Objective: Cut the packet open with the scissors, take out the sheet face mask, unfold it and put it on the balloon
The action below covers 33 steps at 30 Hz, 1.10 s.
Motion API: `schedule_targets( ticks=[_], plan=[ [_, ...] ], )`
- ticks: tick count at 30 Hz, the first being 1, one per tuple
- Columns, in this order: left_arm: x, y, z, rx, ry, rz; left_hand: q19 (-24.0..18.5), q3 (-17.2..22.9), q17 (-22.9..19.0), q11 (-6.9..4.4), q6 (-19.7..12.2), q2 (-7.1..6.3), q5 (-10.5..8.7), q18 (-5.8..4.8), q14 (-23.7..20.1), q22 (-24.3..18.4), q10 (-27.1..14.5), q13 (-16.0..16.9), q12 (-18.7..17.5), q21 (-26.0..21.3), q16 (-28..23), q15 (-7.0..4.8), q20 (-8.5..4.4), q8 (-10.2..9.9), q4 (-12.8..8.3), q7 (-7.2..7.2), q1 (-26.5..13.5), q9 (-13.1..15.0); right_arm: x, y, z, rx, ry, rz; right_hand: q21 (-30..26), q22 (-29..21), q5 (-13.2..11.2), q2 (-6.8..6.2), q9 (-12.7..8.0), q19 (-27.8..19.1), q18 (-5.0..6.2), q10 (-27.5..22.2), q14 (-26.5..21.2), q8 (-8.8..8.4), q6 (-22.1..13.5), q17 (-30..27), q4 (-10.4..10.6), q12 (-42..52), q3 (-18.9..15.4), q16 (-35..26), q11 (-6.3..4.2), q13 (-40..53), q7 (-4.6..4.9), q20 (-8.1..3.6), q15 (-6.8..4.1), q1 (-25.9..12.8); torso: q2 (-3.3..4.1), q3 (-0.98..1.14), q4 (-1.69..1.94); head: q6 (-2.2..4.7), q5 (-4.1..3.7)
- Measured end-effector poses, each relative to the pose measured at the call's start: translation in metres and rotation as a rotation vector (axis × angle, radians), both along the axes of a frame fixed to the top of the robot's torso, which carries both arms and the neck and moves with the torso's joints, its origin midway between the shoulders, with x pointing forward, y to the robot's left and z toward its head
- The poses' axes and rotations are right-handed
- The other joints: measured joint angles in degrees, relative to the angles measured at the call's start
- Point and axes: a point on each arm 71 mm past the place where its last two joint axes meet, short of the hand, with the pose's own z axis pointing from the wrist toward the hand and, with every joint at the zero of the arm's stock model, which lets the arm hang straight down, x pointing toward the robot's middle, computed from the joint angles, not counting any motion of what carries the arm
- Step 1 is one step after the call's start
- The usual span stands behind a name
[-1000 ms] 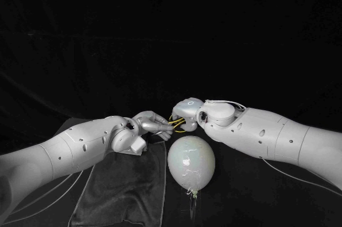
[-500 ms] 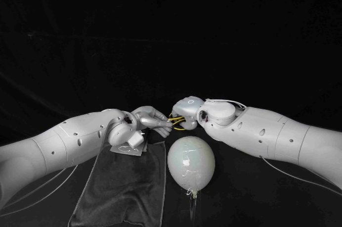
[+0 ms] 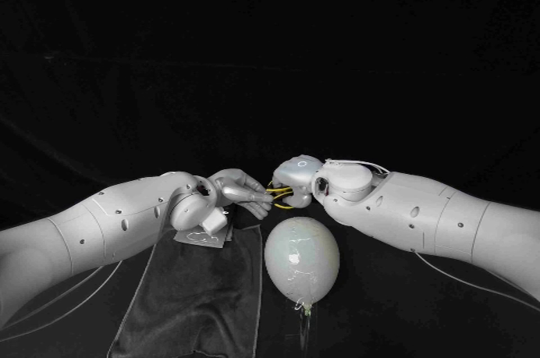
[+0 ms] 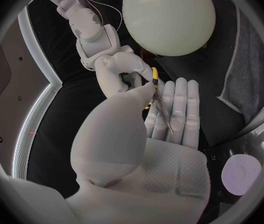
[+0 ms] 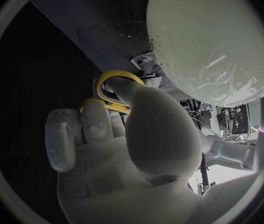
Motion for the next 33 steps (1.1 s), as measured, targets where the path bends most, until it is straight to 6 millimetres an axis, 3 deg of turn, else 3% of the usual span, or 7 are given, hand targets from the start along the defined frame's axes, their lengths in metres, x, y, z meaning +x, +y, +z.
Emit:
schedule_targets(
  ticks=[5, 11, 16, 19, 23, 28, 33],
  plan=[
    [-0.004, -0.001, -0.001, 0.0, 0.005, -0.01, -0.21, 0.0, 0.0, 0.0, 0.0, 0.0, -0.09, -0.01, 0.0, 0.0, 0.0, 0.0, 0.0, 0.22, 0.0, 0.01, 0.21, 0.01, 0.0, 0.0, 0.01, 0.01, -0.001, 0.001, 0.001, 0.001, 0.001, -0.006, 1.45, 0.01, -0.12, -0.3, 3.07, -0.05, 0.0, 1.63, 0.01, 4.14, 3.92, 4.09, 0.04, 14.22, -4.6, 3.04, -0.44, 8.93, -1.65, -1.59, -1.44, -0.31, 0.0, 0.0, 0.08, -0.02, -0.05],
    [-0.009, -0.001, 0.002, 0.003, 0.007, -0.017, -0.21, 0.0, -0.01, 0.0, -0.11, 0.01, -0.11, 0.01, -0.01, 0.06, 0.0, 0.0, 0.0, 0.22, 0.0, 0.05, 0.21, 0.01, 0.0, -0.07, 0.01, 0.01, -0.002, 0.002, 0.0, -0.007, 0.011, -0.01, 1.82, 0.0, -0.12, 1.16, 4.24, 0.01, 0.0, 1.62, -0.06, 4.64, 3.7, 4.24, 2.22, 16.85, -5.15, 3.47, -0.44, 12.44, -1.47, -1.67, -1.72, -1.69, 0.01, 0.0, 0.09, -0.08, 0.03],
    [-0.011, -0.001, 0.006, 0.007, 0.002, -0.017, -0.21, 0.0, -0.01, 0.0, -0.13, 0.02, -0.22, 0.35, 0.08, 0.06, 0.0, 0.0, 0.0, 0.22, 0.0, 0.15, 0.21, 0.01, 0.0, -0.06, 0.02, 0.77, -0.002, 0.002, -0.001, -0.013, 0.031, -0.014, 0.95, -0.01, -0.11, 2.57, 3.87, 0.0, 0.0, 1.59, 0.04, 2.81, 1.8, 1.16, 3.65, 15.21, -4.4, 1.63, -0.44, 11.08, 0.42, -1.67, -1.58, -3.11, -0.02, 0.04, 0.02, -0.03, 0.21],
    [-0.012, -0.002, 0.009, 0.007, -0.007, -0.016, -0.21, 0.0, 0.04, 0.0, -0.13, 0.02, -0.01, 0.54, -0.01, 0.1, 0.0, 0.0, 0.0, 0.22, 0.0, 0.21, 0.21, 0.01, 0.0, -0.06, 0.02, 0.77, -0.001, 0.001, -0.003, -0.015, 0.058, -0.02, 0.14, -0.03, -0.11, 3.94, 3.39, -0.02, 0.0, 1.27, 0.08, 1.1, 0.52, 0.29, 3.96, 9.18, -4.02, 1.2, -0.76, 8.3, 1.7, -1.62, -0.16, -4.48, -0.04, 0.07, -0.05, 0.09, 0.29],
    [-0.013, -0.003, 0.01, 0.01, -0.013, -0.009, -0.21, 0.0, 0.06, 0.0, -0.13, 0.02, 0.02, 0.54, -0.15, 0.16, 0.0, 0.0, -0.01, 0.21, 0.0, 0.13, 0.21, 0.01, 0.0, -0.06, 0.02, 0.59, -0.001, -0.001, -0.005, -0.009, 0.097, -0.028, -1.08, -0.04, -0.11, 5.64, 2.97, -0.08, 0.0, -1.35, 0.02, -0.78, -3.82, -0.11, 4.82, 1.11, -0.19, 1.2, -2.64, 3.92, 0.94, -0.05, 1.52, -3.4, -0.04, 0.06, -0.04, 0.18, 0.26],
    [-0.013, -0.003, 0.011, 0.013, -0.022, -0.001, -0.21, 0.0, 0.06, 0.0, 0.01, 0.02, 0.02, 0.52, 0.0, 0.16, 0.0, 0.0, -0.01, 0.45, 0.0, -0.04, 0.21, 0.01, 0.0, 0.09, 0.03, 0.4, 0.0, -0.001, -0.006, 0.004, 0.141, -0.034, -2.88, -0.03, -0.11, 8.49, 2.27, -0.1, 0.0, -7.4, -0.51, -2.63, -9.93, -2.1, 3.78, -5.7, 3.85, -0.06, -1.02, -0.46, 2.72, 1.39, 3.25, -0.81, 0.02, 0.06, -0.02, 0.18, 0.13],
    [-0.012, -0.004, 0.012, 0.015, -0.027, 0.001, -0.21, 0.0, 0.05, 0.0, 0.08, 0.02, 0.02, 0.51, 0.0, 0.16, 0.0, 0.0, 0.0, 0.46, 0.0, -0.05, 0.21, 0.01, 0.0, 0.15, 0.03, 0.41, 0.001, -0.002, -0.005, 0.023, 0.167, -0.04, -3.34, -0.01, -0.11, 9.13, 1.82, -0.01, 0.0, -10.21, -0.59, -3.27, -10.97, -3.03, 2.21, -6.99, 5.46, -0.26, -0.58, -2.82, 2.71, 2.1, 3.33, 0.62, 0.03, 0.06, -0.19, 0.17, 0.03]
  ],
)
